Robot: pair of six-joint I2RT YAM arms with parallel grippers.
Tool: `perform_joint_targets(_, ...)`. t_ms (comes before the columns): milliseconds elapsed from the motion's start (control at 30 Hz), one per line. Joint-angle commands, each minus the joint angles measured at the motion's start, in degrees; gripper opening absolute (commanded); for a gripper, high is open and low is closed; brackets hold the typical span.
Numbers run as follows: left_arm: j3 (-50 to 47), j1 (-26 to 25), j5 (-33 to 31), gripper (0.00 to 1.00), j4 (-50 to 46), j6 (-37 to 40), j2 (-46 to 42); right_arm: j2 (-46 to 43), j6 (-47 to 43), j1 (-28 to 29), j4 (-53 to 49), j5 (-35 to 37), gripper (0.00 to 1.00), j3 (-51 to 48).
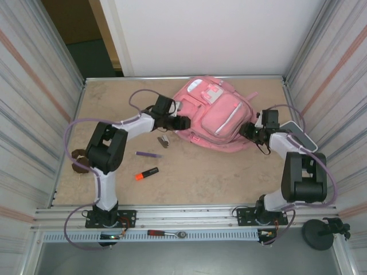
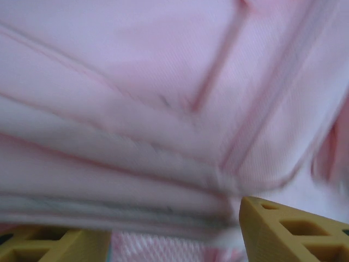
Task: Pack books, pencil case, and school supplies into a backpack
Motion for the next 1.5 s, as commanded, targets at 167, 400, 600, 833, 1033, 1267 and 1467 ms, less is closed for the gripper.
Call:
perform_joint_targets(167,-10.8,-4.75,-5.44,0.72,-1.78,3.51,-14.47,15.29,-0.97,1.45,-1.38,-4.87,0.44,17.61)
perform_joint_targets(400,-15.11,0.22,-12.61,0.79,-1.06,3.88,-22.86,15.7,-4.68,1.58,-8.17,1.75,0.53,25.48)
perform_joint_targets(600,-13.11,9.39,-10.39,0.83,0.38,1.01,-20.4,3.58,-4.83,3.72,-7.2,6.15,0.63,17.61)
perform_joint_targets(833,-2.48,15.74,-5.84,0.86,-1.31,-1.36,-8.03,-7.37,-2.78,10.91,-4.56,3.28,0.7,6.43)
perform_joint_targets(1033,4.71,16.62,3.52,0.77,-0.98,-3.22,1.5,-12.59,-2.8,19.13,-4.0,1.52,0.76,1.09)
perform_joint_targets(1267,2.98,14.91,9.69,0.5,6.4,-7.02,3.76,-15.8,-6.49,24.65,-8.3,6.19,0.82,-0.31)
perform_joint_targets(1467,-2.46,13.04,7.44,0.33,8.13,-7.07,-0.61,-15.73,-9.33,29.28,-12.22,18.96,0.94,1.91)
